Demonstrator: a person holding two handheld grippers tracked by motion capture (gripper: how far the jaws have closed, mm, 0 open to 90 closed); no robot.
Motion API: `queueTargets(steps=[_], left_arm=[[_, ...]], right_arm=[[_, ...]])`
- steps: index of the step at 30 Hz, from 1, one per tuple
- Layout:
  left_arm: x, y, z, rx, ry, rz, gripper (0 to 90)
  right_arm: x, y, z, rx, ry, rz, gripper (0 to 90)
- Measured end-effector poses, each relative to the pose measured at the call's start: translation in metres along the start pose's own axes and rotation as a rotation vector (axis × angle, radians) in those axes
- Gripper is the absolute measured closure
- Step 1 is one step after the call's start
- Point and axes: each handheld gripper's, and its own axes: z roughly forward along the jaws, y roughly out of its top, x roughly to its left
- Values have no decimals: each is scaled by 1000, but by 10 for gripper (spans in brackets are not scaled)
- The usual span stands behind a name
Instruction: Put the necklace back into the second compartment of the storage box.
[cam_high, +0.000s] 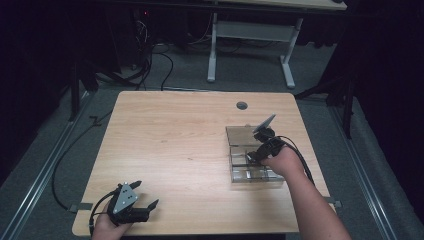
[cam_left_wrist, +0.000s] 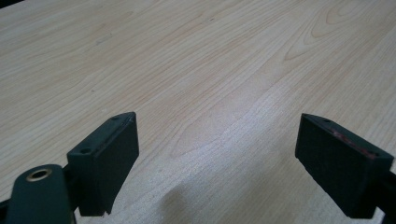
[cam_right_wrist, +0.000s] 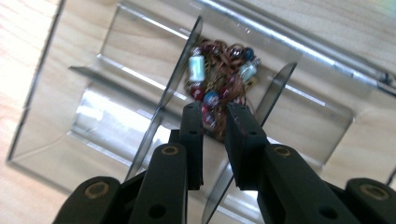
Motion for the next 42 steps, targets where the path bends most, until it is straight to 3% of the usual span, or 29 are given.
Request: queueTargets(steps=[9,23,42], left_arm=[[0,0,0,3,4,-3,140],[0,0,0,-4,8,-5,138],[1,0,0,-7,12,-11,135]], right_arm=[[14,-18,-16,4,1,-22,797],[21,-56,-41,-30,15,20,797],[34,-98,-23,-36,53,15,775]])
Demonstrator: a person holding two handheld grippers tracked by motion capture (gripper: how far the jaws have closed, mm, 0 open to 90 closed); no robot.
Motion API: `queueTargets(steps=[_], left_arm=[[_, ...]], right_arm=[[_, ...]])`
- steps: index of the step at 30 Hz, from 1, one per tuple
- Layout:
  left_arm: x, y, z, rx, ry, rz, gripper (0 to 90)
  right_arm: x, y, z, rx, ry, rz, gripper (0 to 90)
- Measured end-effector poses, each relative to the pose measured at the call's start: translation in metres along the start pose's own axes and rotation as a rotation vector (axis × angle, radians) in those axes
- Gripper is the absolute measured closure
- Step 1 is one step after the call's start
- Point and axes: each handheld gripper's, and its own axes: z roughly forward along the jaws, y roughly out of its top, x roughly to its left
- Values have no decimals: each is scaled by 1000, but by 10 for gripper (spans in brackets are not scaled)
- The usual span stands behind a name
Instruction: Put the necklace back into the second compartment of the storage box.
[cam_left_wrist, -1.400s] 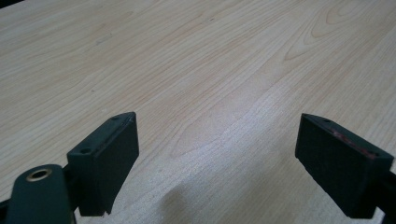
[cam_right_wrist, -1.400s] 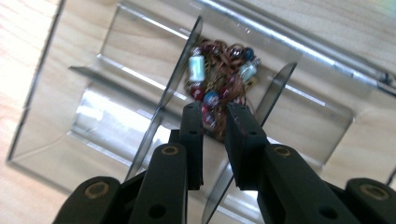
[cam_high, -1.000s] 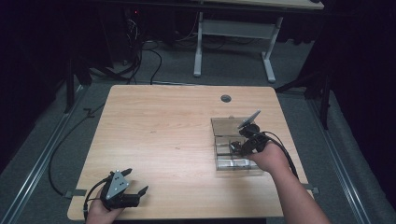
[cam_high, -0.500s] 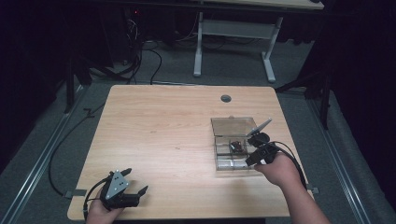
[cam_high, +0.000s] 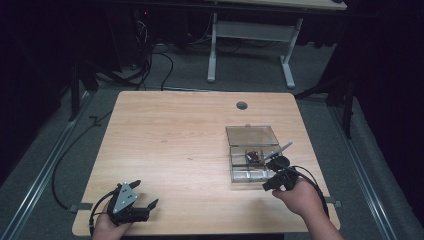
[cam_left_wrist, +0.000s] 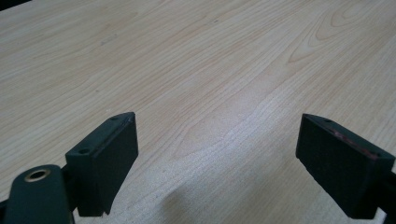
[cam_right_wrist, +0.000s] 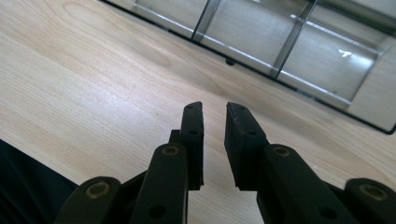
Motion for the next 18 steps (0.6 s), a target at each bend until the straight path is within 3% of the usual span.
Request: queueTargets(steps=[7,12,15,18], left_arm=[[1,0,-1,-5,-3,-13,134],[2,0,-1,-9,-5,-23,135],[3,-1,-1,-15,-6,-31,134],[4,-1,-1,-20,-8,-39,134]], right_arm=[[5,-17,7,-86,25,0,745],[7,-28,14,-164,15,0,721],[8,-36,18,-231,18,1,692],[8,-48,24,-346,37,-8,662]])
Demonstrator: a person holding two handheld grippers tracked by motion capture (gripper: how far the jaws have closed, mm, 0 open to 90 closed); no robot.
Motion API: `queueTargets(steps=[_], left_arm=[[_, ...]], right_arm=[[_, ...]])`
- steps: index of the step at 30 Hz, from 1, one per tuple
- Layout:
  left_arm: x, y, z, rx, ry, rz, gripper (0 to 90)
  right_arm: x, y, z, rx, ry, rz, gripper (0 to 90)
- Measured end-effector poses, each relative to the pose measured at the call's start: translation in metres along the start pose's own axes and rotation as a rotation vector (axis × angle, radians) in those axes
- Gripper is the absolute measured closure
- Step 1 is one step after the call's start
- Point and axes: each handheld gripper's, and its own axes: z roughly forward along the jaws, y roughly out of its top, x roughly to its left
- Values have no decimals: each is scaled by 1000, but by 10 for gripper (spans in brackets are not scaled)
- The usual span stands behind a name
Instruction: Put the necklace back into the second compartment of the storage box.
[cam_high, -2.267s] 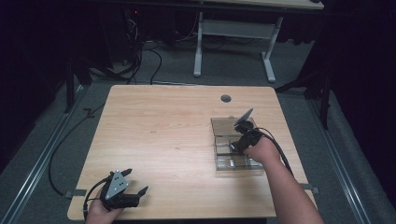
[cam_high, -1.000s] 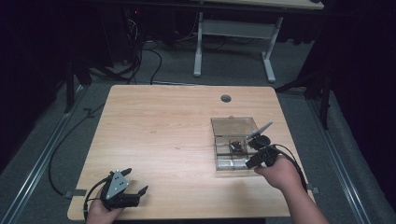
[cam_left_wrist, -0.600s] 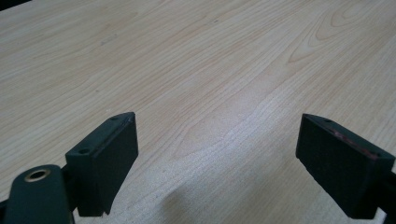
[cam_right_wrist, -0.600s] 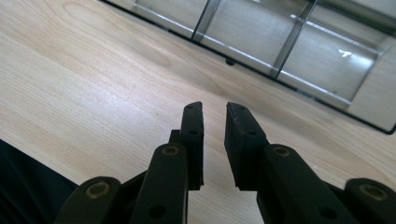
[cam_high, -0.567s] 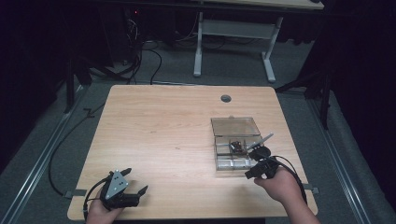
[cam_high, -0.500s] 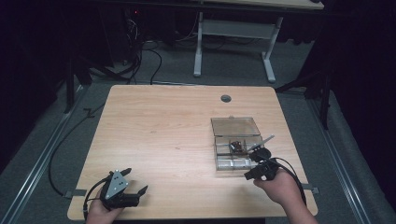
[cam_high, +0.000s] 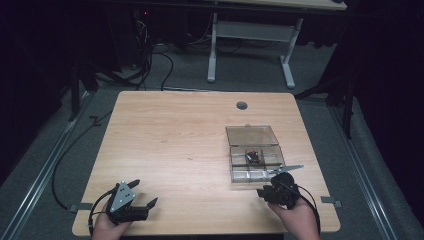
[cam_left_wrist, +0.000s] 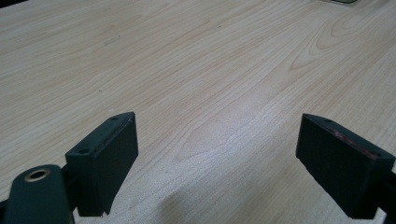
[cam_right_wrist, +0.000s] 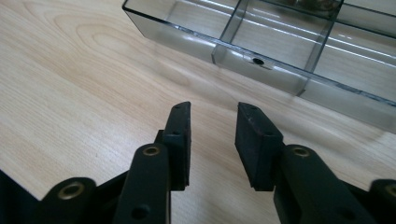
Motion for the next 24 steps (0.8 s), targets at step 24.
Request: queueTargets(steps=[24], left_arm=[[1,0,-1,-25,27,-20,136]], right_arm=[[3,-60,29,-440,11,-59,588]])
